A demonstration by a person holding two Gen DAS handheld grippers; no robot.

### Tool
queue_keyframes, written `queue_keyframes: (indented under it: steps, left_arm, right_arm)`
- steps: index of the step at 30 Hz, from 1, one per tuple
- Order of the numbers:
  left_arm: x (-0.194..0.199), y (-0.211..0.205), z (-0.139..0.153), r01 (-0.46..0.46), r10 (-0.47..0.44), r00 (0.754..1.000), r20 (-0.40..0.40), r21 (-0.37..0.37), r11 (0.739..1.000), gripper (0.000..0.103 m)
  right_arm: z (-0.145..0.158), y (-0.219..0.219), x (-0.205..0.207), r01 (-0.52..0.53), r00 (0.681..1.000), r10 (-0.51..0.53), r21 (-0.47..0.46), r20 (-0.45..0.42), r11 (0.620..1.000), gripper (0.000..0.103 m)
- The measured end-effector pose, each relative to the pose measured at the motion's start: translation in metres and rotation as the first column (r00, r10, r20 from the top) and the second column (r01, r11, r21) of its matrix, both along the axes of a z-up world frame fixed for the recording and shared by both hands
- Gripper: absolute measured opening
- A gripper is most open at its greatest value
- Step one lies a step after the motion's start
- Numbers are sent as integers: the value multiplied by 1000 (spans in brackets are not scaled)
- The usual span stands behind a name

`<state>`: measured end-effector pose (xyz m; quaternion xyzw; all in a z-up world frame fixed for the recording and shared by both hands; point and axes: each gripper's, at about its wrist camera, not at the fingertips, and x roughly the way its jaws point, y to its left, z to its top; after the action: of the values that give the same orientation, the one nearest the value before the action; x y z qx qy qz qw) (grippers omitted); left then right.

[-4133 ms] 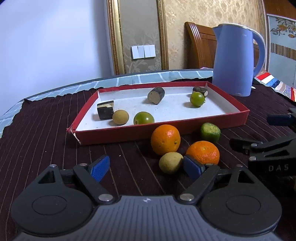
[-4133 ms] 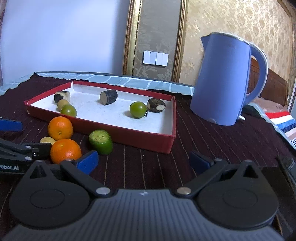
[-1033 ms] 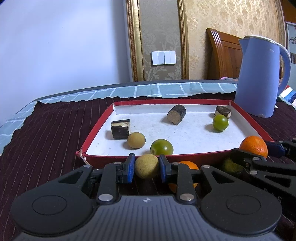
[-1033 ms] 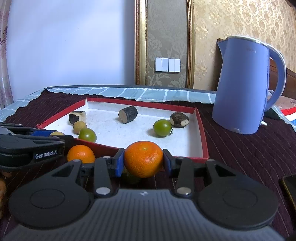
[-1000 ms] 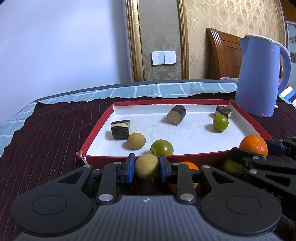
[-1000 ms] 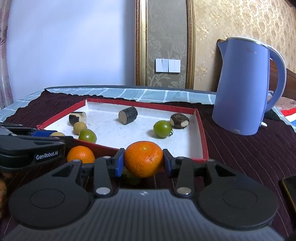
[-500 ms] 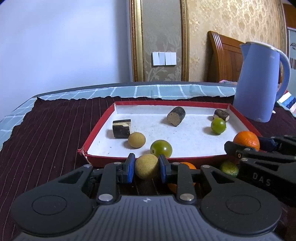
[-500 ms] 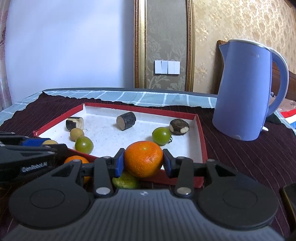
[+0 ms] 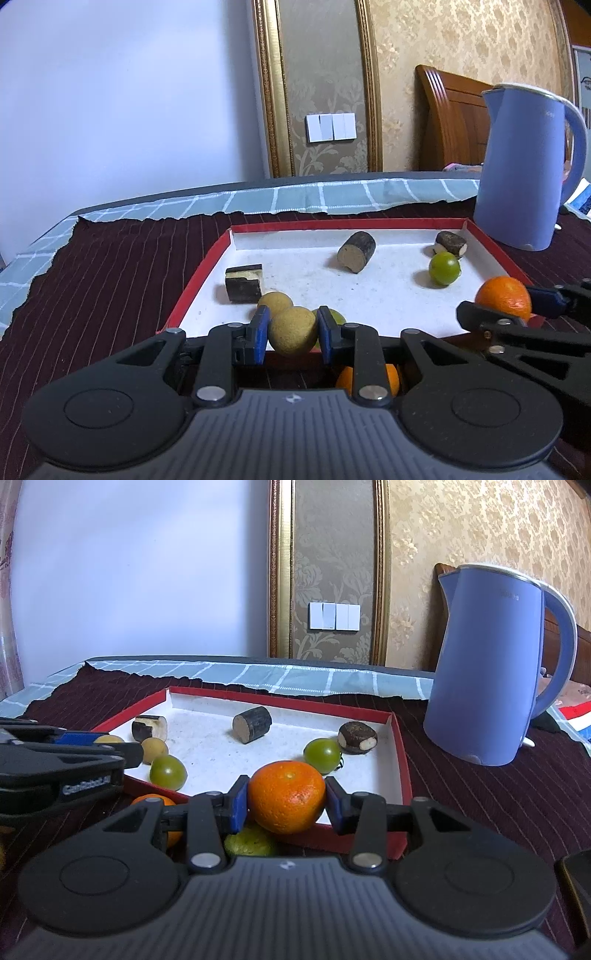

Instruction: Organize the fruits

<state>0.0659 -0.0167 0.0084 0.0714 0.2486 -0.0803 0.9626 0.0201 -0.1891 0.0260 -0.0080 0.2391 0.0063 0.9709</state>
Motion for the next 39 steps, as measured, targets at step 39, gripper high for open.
queue_keyframes:
  steps: [39]
  left_arm:
    - [46,-14,3,-68,67,996,51,25,997,27]
  right_arm:
    - [5,-6,40,28,1000,-28,-17,1,999,40]
